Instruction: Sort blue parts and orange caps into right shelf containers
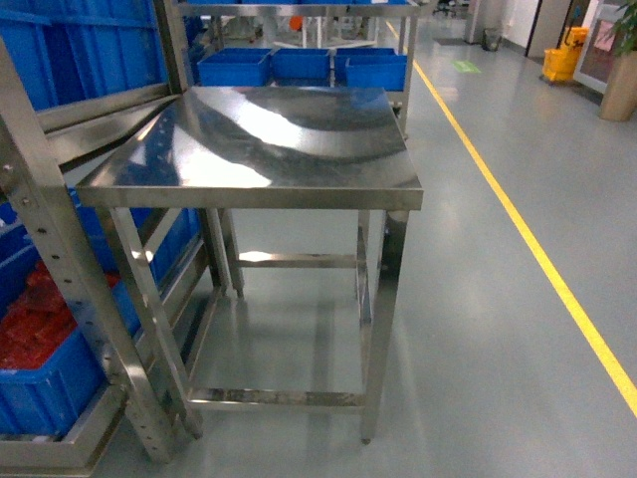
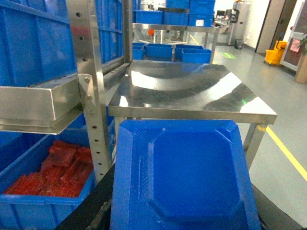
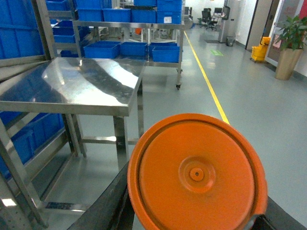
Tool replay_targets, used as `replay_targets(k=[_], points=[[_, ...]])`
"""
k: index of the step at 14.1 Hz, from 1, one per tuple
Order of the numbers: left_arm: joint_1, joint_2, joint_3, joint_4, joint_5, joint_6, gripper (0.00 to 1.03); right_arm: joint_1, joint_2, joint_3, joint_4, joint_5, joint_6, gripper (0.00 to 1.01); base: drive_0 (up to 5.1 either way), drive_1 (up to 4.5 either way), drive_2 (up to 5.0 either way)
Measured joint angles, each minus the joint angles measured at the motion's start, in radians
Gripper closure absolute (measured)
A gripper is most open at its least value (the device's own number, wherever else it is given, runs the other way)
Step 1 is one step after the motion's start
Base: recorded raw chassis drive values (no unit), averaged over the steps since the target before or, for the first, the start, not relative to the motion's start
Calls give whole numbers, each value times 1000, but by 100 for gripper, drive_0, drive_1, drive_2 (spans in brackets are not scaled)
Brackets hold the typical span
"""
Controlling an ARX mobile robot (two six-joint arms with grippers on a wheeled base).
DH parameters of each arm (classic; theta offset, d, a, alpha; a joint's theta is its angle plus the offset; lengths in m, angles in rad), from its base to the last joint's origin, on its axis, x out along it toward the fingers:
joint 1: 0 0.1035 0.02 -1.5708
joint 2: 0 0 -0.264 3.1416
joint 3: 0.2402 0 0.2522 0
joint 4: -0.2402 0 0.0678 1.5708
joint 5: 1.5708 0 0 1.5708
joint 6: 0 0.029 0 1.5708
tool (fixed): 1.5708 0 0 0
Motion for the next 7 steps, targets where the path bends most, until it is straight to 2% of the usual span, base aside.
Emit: replay_targets(k=[7], points=[[0, 0, 0, -4, 0, 0, 59, 0, 0, 0, -1, 0, 0, 57, -482, 258, 258]])
